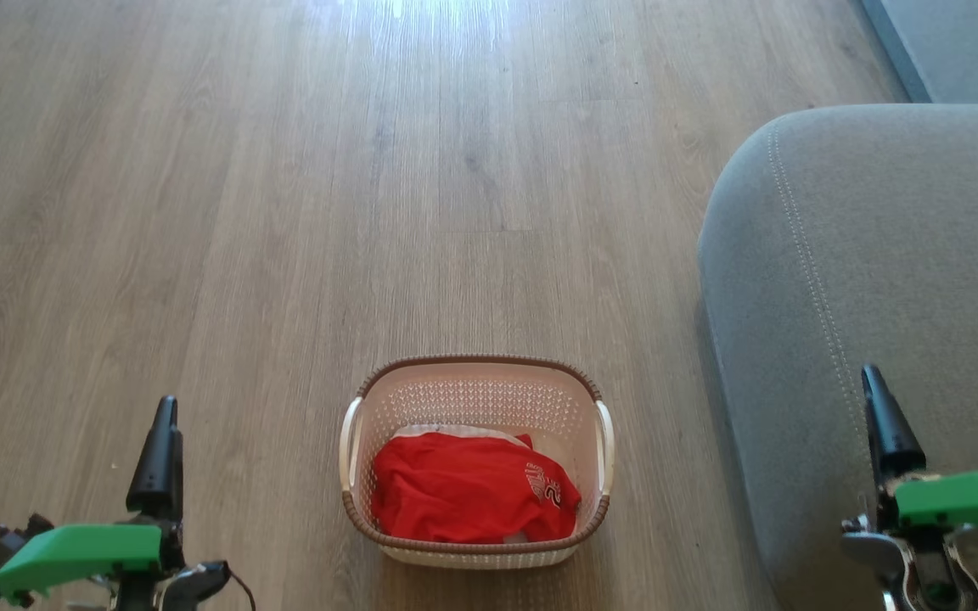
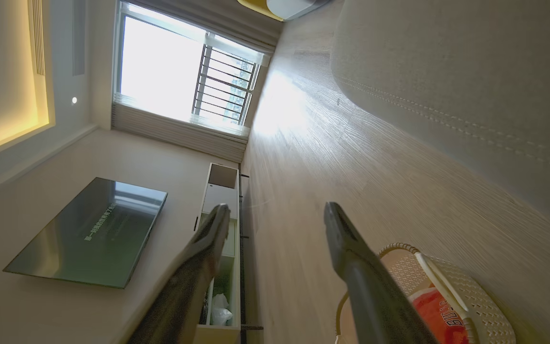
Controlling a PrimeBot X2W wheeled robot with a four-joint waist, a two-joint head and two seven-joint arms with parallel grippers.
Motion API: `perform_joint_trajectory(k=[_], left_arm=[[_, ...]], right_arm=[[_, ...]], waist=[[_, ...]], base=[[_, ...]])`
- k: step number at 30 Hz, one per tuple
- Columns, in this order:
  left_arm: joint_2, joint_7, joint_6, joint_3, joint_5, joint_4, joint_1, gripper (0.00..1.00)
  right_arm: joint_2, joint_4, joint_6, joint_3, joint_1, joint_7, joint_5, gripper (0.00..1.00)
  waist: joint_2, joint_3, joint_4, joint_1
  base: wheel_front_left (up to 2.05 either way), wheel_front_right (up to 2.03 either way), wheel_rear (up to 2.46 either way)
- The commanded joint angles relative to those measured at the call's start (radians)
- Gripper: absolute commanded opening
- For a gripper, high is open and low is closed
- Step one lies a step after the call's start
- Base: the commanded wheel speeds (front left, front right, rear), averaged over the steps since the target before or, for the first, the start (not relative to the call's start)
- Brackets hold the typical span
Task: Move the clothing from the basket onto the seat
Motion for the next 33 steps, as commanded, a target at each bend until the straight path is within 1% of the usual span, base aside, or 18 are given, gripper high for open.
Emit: perform_joint_trajectory(k=[1, 3, 6, 10, 11, 20, 23, 28, 31, 33], left_arm=[[0.007, -0.005, -0.003, 0.015, 0.011, -0.040, -0.057, 1.00], [0.007, -0.011, -0.003, 0.021, 0.032, -0.050, -0.060, 1.00], [0.007, -0.019, -0.003, 0.026, 0.061, -0.069, -0.065, 1.00], [0.008, -0.031, -0.004, 0.024, 0.072, -0.093, -0.070, 1.00], [0.008, -0.037, -0.004, 0.029, 0.085, -0.105, -0.072, 1.00], [0.009, -0.063, -0.003, 0.051, 0.216, -0.188, -0.080, 1.00], [0.009, -0.072, 0.016, 0.048, 0.278, -0.218, -0.083, 1.00], [0.010, -0.087, 0.054, 0.009, 0.407, -0.280, -0.084, 1.00], [0.010, -0.095, 0.098, -0.019, 0.476, -0.317, -0.086, 1.00], [0.010, -0.101, 0.119, -0.040, 0.527, -0.344, -0.088, 1.00]], right_arm=[[0.000, -0.039, 0.000, 0.006, -0.061, -0.009, -0.011, 1.00], [0.000, -0.066, 0.000, 0.012, -0.063, -0.015, -0.063, 1.00], [0.000, -0.087, 0.000, 0.018, -0.064, -0.024, -0.113, 1.00], [0.000, -0.119, 0.000, 0.028, -0.071, -0.036, -0.185, 1.00], [0.000, -0.135, 0.000, 0.033, -0.073, -0.042, -0.217, 1.00], [0.000, -0.194, 0.000, 0.057, -0.082, -0.069, -0.353, 1.00], [0.001, -0.212, 0.000, 0.062, -0.085, -0.077, -0.400, 1.00], [0.001, -0.240, 0.000, 0.080, -0.088, -0.092, -0.492, 1.00], [0.001, -0.255, 0.000, 0.091, -0.091, -0.101, -0.546, 1.00], [0.001, -0.266, 0.000, 0.101, -0.095, -0.107, -0.587, 1.00]], waist=[[0.0000, 0.000, 0.000, 0.0000], [0.0000, 0.000, 0.003, 0.0000], [0.0000, -0.001, 0.007, 0.0000], [0.0000, -0.001, 0.013, 0.0000], [0.0000, -0.002, 0.017, 0.0000], [0.0000, -0.004, 0.025, 0.0000], [0.0000, -0.001, 0.029, 0.0000], [0.0000, 0.004, 0.036, 0.0000], [0.0000, 0.006, 0.039, 0.0000], [0.0000, 0.007, 0.041, 0.0000]], base=[[0.00, 0.00, 0.00], [0.00, 0.00, 0.00], [0.00, 0.00, 0.00], [0.00, 0.00, 0.00], [0.00, 0.00, 0.00], [0.00, 0.00, 0.00], [0.00, 0.00, 0.00], [0.00, 0.00, 0.00], [0.00, 0.00, 0.00], [0.00, 0.00, 0.00]])
